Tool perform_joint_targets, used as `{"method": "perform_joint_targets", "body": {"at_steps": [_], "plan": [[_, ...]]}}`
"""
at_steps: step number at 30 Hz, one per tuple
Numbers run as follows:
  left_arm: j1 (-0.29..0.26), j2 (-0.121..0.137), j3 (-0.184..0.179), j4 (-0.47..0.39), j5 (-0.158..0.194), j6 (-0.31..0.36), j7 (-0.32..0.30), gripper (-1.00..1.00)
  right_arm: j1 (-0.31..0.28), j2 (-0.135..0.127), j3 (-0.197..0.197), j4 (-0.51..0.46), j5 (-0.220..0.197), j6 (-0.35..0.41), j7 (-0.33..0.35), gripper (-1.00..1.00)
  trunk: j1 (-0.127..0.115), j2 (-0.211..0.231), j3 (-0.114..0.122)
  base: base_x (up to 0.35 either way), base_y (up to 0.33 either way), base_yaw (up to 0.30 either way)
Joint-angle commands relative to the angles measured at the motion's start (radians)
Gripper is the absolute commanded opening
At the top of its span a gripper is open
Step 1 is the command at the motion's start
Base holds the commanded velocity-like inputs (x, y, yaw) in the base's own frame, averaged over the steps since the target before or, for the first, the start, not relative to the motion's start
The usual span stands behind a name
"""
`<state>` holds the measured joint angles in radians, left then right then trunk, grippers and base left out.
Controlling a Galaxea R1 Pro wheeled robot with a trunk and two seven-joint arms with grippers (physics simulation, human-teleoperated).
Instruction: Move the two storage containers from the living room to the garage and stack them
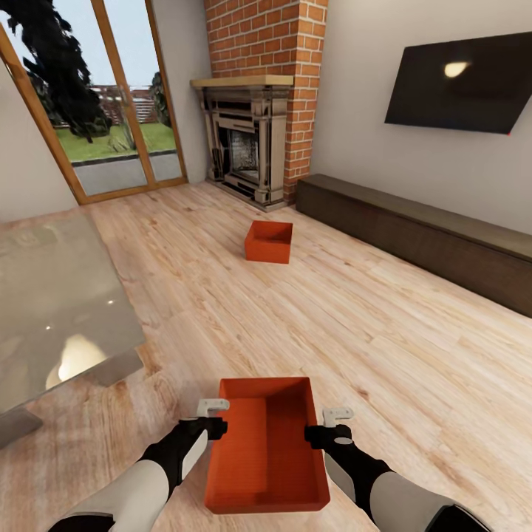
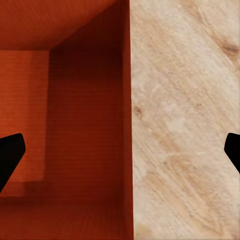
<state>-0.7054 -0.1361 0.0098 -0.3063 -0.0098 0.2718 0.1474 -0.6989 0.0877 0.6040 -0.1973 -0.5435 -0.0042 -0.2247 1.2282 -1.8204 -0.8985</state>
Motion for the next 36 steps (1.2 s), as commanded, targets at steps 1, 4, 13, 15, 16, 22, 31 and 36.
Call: {"method": "perform_joint_targets", "body": {"at_steps": [1, 4, 13, 15, 16, 22, 31, 36], "plan": [[0.000, 0.000, 0.001, -0.002, -0.001, 0.006, 0.003, 1.00, -0.001, 0.000, 0.009, -0.001, -0.009, 0.000, -0.005, 1.00, 0.004, -0.008, -0.004, 0.000, 0.000, 0.000], [0.000, 0.000, 0.001, -0.002, -0.001, 0.006, 0.003, 1.00, -0.001, 0.000, 0.009, -0.001, -0.009, 0.000, -0.005, 1.00, 0.015, -0.029, -0.013, 0.000, 0.000, 0.000], [0.000, 0.000, 0.001, -0.003, -0.001, 0.006, 0.003, 1.00, -0.001, -0.002, 0.009, -0.001, -0.009, 0.001, -0.005, 1.00, 0.050, -0.092, -0.042, 0.000, 0.000, 0.000], [0.000, 0.000, 0.001, -0.003, -0.001, 0.006, 0.003, 1.00, -0.001, -0.002, 0.008, -0.001, -0.009, 0.000, -0.005, 1.00, 0.057, -0.106, -0.048, 0.000, 0.000, 0.000], [0.000, 0.000, 0.001, -0.003, -0.001, 0.006, 0.003, 1.00, -0.001, -0.002, 0.008, -0.001, -0.009, 0.001, -0.005, 1.00, 0.061, -0.113, -0.051, 0.000, 0.000, 0.000], [0.000, 0.000, 0.001, -0.004, -0.001, 0.006, 0.002, 1.00, -0.001, -0.002, 0.009, -0.001, -0.009, 0.000, -0.005, 1.00, 0.084, -0.155, -0.070, 0.000, 0.000, 0.000], [0.000, 0.000, 0.001, -0.005, -0.001, 0.006, 0.001, 1.00, -0.001, -0.002, 0.008, -0.001, -0.009, 0.000, -0.006, 1.00, 0.119, -0.218, -0.098, 0.000, 0.000, 0.000], [0.000, 0.000, 0.002, -0.005, -0.001, 0.005, 0.000, 1.00, -0.001, -0.002, 0.008, -0.001, -0.009, 0.000, -0.005, 1.00, 0.130, -0.239, -0.107, 0.000, 0.000, 0.000]]}}
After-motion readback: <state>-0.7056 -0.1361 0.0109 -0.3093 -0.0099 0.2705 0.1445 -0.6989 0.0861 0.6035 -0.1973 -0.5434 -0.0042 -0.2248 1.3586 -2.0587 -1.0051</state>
